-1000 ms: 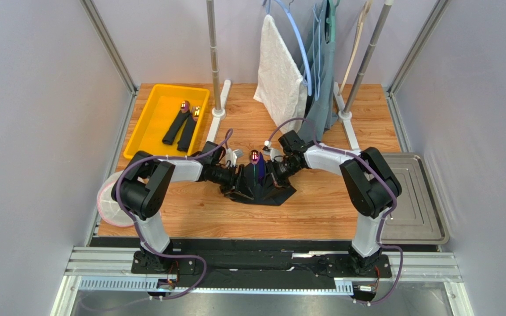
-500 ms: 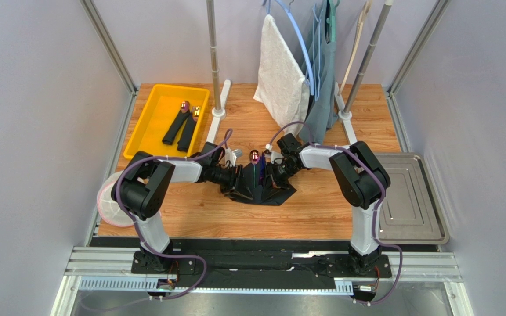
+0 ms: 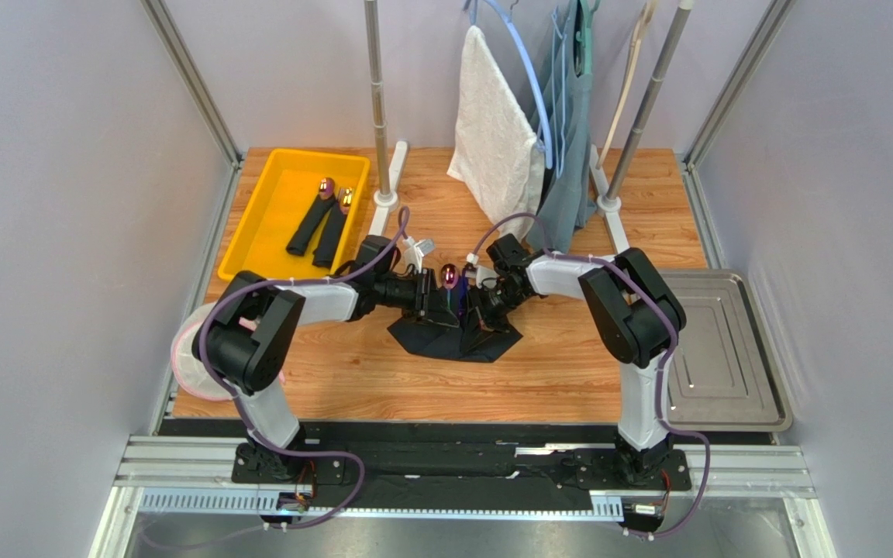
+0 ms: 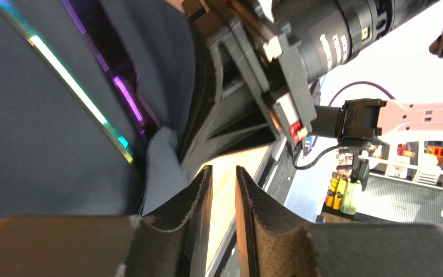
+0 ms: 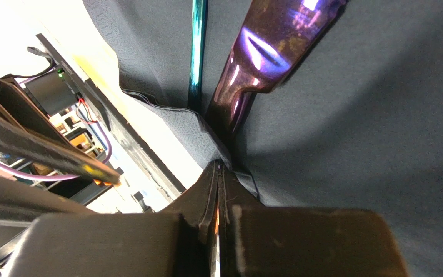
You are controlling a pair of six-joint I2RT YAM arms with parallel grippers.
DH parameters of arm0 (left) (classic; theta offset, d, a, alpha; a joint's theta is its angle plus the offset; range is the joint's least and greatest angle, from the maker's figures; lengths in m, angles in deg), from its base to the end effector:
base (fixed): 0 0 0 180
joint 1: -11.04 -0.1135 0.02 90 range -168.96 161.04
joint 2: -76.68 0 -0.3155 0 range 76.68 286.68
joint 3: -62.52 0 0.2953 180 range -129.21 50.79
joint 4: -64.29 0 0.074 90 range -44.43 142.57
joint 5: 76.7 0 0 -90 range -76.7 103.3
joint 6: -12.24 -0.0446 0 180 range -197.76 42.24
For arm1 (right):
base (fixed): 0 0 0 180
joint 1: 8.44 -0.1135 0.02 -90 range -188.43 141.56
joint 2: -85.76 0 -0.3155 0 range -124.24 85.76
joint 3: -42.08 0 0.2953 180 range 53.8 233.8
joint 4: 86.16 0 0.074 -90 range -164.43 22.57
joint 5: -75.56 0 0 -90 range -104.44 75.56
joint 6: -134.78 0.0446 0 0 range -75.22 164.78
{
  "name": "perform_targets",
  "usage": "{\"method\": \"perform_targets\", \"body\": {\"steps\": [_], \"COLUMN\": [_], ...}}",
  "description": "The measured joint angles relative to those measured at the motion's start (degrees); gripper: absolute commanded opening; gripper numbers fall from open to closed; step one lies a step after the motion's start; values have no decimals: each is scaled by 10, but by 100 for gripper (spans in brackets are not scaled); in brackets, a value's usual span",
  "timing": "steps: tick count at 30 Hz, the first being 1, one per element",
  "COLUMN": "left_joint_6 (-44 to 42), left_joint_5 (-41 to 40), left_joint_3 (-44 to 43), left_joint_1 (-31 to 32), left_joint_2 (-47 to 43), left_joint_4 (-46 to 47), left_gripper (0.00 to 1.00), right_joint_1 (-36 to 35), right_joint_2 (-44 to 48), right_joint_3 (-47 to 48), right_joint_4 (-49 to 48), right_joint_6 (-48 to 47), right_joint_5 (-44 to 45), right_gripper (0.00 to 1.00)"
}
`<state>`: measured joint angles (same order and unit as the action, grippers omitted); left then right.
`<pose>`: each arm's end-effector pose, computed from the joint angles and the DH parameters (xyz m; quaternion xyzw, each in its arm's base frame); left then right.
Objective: Place the utensils on the paper napkin and roll it up
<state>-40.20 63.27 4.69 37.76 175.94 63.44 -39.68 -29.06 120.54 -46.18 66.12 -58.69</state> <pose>0.3135 -0.1960 0.1604 0.0918 0.8414 -0.5221 0.1050 0.3389 0.2420 0.1218 0.1240 -0.9125 -0.3841 0.0669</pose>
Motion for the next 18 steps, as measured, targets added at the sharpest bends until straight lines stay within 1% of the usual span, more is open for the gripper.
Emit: {"method": "perform_targets", "body": {"steps": [6,14,17,18], "left_joint_6": [29,48,50,51], "left_joint_5": [-5,-24,-30,-32], "left_joint_3": [-2,-3,-5,-5], "left_joint_1": [14,15,15,15], "left_joint_2": [46,86,96,99], "left_joint_4": [37,58,62,62], "left_gripper": [19,15,13,12], "right_joint_1": [0,0,0,0], "right_joint_2": [-3,-3,-3,-2], "right_joint_3": [5,8,11,13], "right_joint_4": [4,10,19,24], "right_joint_6": [-2,-8,-17,-21], "right_joint_5": [0,2,5,8], "right_gripper": [0,0,5,9]}}
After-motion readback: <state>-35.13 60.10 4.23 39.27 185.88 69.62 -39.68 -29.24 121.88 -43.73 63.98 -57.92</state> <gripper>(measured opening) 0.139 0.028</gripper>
